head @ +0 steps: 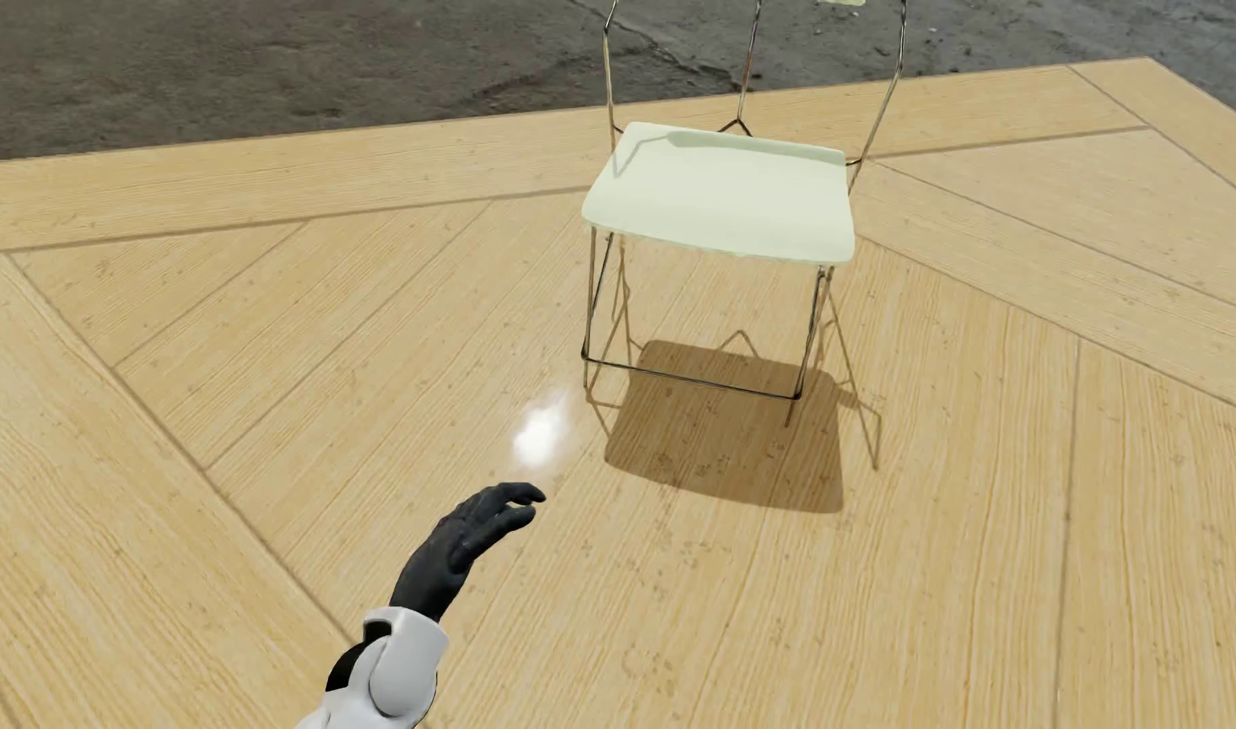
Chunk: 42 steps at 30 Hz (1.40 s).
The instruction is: Head to the light lime chair
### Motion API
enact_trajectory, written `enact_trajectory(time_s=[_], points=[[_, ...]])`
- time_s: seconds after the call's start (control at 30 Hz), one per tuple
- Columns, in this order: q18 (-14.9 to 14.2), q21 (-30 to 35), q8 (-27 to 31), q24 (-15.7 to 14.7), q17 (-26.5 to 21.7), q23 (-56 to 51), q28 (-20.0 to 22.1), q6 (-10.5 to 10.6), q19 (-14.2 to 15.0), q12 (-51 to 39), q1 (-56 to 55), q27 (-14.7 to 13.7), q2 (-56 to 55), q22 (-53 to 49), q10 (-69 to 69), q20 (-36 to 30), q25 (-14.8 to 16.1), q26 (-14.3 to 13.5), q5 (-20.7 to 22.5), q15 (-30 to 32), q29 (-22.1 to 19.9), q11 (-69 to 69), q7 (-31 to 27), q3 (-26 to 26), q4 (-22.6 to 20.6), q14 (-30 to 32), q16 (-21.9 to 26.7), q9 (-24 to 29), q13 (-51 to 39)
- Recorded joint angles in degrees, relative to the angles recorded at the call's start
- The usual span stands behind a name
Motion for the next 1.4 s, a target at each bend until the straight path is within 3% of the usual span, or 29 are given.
enact_trajectory(time_s=[0.03, 0.07, 0.13, 0.2, 0.23, 0.3, 0.33, 0.37, 0.4, 0.5, 0.6, 0.7, 0.77, 0.83, 0.93, 1.03, 1.1, 1.27, 1.4], points=[[-0.23, 0.47, 0.11, -0.23, -0.02, 0.43, -1.4, -0.25, -3.22, -0.09, 0.94, -0.04, 2.36, -0.02, -2.05, -0.31, 0.9, 0.89, 2.4, 5.54, 0.51, -8.22, -1.05, -0.27, -0.06, 0.31, 0.66, -0.3, 2.56], [-0.56, 0.27, -1.91, -0.85, 0.07, 0.2, -2.24, -0.51, -3.43, -0.06, 0.92, -0.2, 4.32, 0.86, -2.17, -0.1, 1.99, 2.25, 2.37, 4.54, 0.7, -11.21, -1.99, -0.33, -0.39, 0.09, 0.82, -0.51, 5.24], [-1.01, 0.25, -4.38, -1.52, 2.19, 0.25, -1.79, -0.49, -1.51, 1.36, 0.52, 0.39, 7.14, 4.48, -1.68, 2.71, 3.6, 7.51, 2.98, 5.77, 0.95, -15.37, -3.54, -0.42, -0.16, -0.76, 0.24, -0.68, 8.2], [-1.86, 2.15, -5.12, -1.07, 3.64, 0.67, 2.65, -0.22, -1.43, 4.81, 0.35, 0.52, 7.56, 9.16, -1.2, 9.63, 3.42, 13.64, 3.97, 5.57, 3.91, -16.15, -4.04, -0.35, 0.82, -1.82, -2.93, -0.77, 7.69], [-2.17, 3.41, -5.04, -2.92, 3.9, 0.69, 4.93, -0.09, -1.87, 6.61, 0.75, 0.18, 7.66, 11.72, -1.56, 13.77, 2.74, 16.31, 4.64, 5.51, 4.72, -16.51, -3.74, -0.18, 1.42, -2.16, -5.1, -0.85, 6.12], [-2.92, 4.09, -4.17, -7.7, 4.52, 0.52, 5.76, 0.19, -2.19, 9.57, 1.69, -0.1, 7.89, 17.47, -2.42, 19.52, 1.96, 20.04, 6.23, 5.53, 2.49, -17.29, -2.72, 0.14, 2.82, -2.55, -6.95, -1.06, 1.42], [-3.32, 4.52, -3.49, -7.81, 4.64, 0.13, 4.03, 0.32, -2.35, 11.14, 2.03, -0.7, 7.89, 20.78, -2.51, 19.52, 1.1, 21.37, 7.1, 5.39, 1.13, -17.45, -2.1, 0.19, 3.62, -2.77, -5.78, -1.17, -1.39], [-3.68, 6.39, -2.94, -5.98, 4.52, -0.35, 1.13, 0.45, -2.61, 11.92, 2.14, -1.13, 7.86, 23.92, -2.12, 17.86, -1.92, 23.62, 7.87, 5.2, 0.37, -17.41, -1.51, 0.18, 4.43, -3.05, -4.45, -1.25, -4.35], [-3.95, 5.93, -2.54, -3.51, 5.02, -1.58, -2.65, 0.58, -2.91, 13.11, 1.88, -1.33, 7.7, 26.73, -1.19, 15.85, -2.34, 25.0, 8.54, 4.84, -0.65, -17.14, -1.12, 0.18, 5.22, -3.49, -2.8, -1.28, -6.97], [-4.76, 2.03, -1.93, 1.93, 6.13, -9.34, -12.05, 1.17, -3.83, 13.85, -0.1, -6.49, 6.67, 32.41, 3.7, 13.23, 1.09, 27.6, 10.09, 3.06, -4.42, -14.91, -0.82, 0.53, 7.55, -5.62, 0.18, -1.14, -11.09], [-5.87, 1.49, -2.59, 3.51, 5.42, -15.87, -12.18, 2.09, -4.69, 12.97, -6.09, -9.63, 5.46, 31.75, 15.69, 15.36, 0.56, 27.08, 11.01, -0.52, -7.04, -10.55, -2.77, 0.93, 10.16, -7.17, 0.84, -0.6, -12.56], [-8.5, 1.16, -4.49, 3.49, 4.42, -16.22, -7.64, 2.92, -4.68, 11.06, -10.63, -9.66, 5.49, 28.01, 22.26, 16.76, 1.61, 24.04, 10.65, -2.58, -7.19, -7.63, -10.36, 1.27, 8.67, -9.63, 0.4, -0.31, -11.9], [-8.31, 3.36, -5.02, 3.24, 3.29, -10.83, -6.42, 3.09, -4.47, 10.59, -7.27, -6.92, 7.12, 24.76, 11.45, 15.85, 2.14, 21.5, 10.3, -2.04, -4.69, -9.64, -11.94, 1.17, 7.83, -6.83, -0.73, -0.7, -12.5], [-6.27, 6.55, -5.28, 2.88, 2.57, -4.52, -5.96, 3.19, -4.28, 10.42, -4.07, -3.35, 8.6, 21.04, 6.49, 14.16, 1.43, 19.39, 10.2, -1.55, -0.85, -11.01, -11.36, 0.86, 7.46, -5.99, -1.43, -0.97, -12.82], [-6.73, 6.49, -6.56, 1.25, 3.54, 3.08, -5.45, 2.73, -3.61, 10.71, -2.6, 0.37, 9.51, 18.29, 3.5, 12.09, 3.41, 17.08, 8.63, -1.42, -0.45, -11.35, -11.9, 0.23, 5.95, -4.81, -0.96, -0.84, -10.14], [-5.97, 8.83, -6.45, 0.35, 2.89, 5.0, -4.6, 2.51, -2.99, 11.75, -2.64, -1.39, 9.23, 17.58, 3.04, 12.31, 4.42, 17.24, 7.59, -0.95, 3.18, -11.69, -11.44, -0.22, 4.95, -4.62, -0.46, -0.59, -6.46], [-5.38, 8.7, -5.66, -0.5, 2.56, 4.45, -3.98, 2.49, -2.59, 12.95, -3.08, -2.06, 8.44, 19.42, 3.74, 12.6, 4.99, 18.42, 7.21, -0.94, 1.48, -11.01, -10.79, -0.48, 4.73, -4.95, -0.29, -0.29, -4.47], [-4.6, 7.7, -2.73, 1.16, 3.0, 1.2, -6.8, 2.51, -1.95, 14.41, -3.42, -3.0, 6.56, 27.97, 4.1, 10.59, 5.2, 23.34, 7.33, -0.22, -0.88, -10.65, -8.01, -0.86, 5.08, -5.56, 0.94, 0.28, -3.66], [-4.19, 7.21, -0.64, 1.53, 2.95, -3.2, -8.29, 2.52, -1.55, 15.44, -3.72, -4.78, 5.27, 29.29, 4.53, 11.12, 3.9, 23.91, 7.59, 0.31, -2.42, -10.39, -6.07, -0.72, 5.47, -5.95, 1.53, 0.57, -5.02]])
